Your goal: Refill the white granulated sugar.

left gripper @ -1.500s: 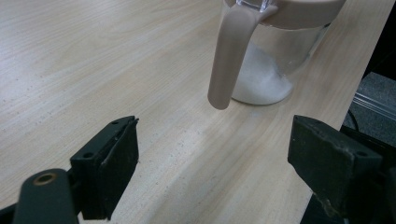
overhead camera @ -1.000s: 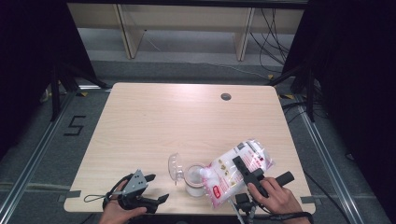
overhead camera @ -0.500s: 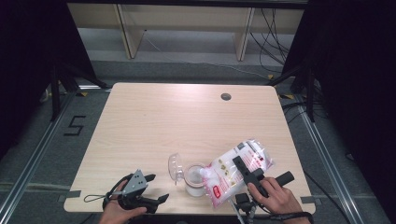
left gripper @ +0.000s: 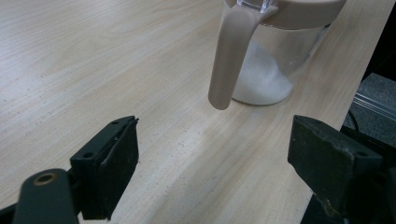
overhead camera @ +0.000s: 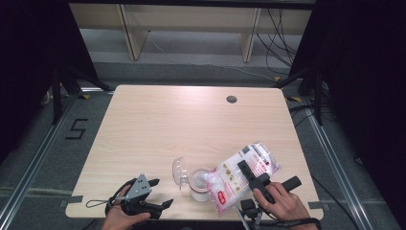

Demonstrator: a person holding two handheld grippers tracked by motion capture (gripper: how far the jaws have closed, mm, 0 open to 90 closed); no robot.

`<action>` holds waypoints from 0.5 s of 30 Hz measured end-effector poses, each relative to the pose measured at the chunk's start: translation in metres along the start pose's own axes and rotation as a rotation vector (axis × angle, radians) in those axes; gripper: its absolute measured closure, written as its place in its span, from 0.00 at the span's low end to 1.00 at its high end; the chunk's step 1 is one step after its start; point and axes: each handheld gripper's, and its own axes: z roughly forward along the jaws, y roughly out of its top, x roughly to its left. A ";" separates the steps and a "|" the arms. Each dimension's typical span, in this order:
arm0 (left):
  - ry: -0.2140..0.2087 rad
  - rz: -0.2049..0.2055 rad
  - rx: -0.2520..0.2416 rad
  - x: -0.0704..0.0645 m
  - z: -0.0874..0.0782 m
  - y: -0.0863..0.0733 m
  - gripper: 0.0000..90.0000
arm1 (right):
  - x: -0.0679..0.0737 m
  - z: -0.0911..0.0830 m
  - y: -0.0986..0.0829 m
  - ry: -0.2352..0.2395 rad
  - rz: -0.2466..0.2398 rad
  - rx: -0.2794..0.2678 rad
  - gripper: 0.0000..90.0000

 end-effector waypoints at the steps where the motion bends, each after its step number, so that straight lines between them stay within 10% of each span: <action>1: 0.000 -0.001 0.000 0.000 0.000 0.000 0.18 | 0.000 0.000 0.000 0.000 0.000 -0.001 0.71; 15: 0.000 0.001 0.001 0.000 0.000 0.000 0.18 | 0.000 0.000 0.000 0.000 0.004 0.000 0.71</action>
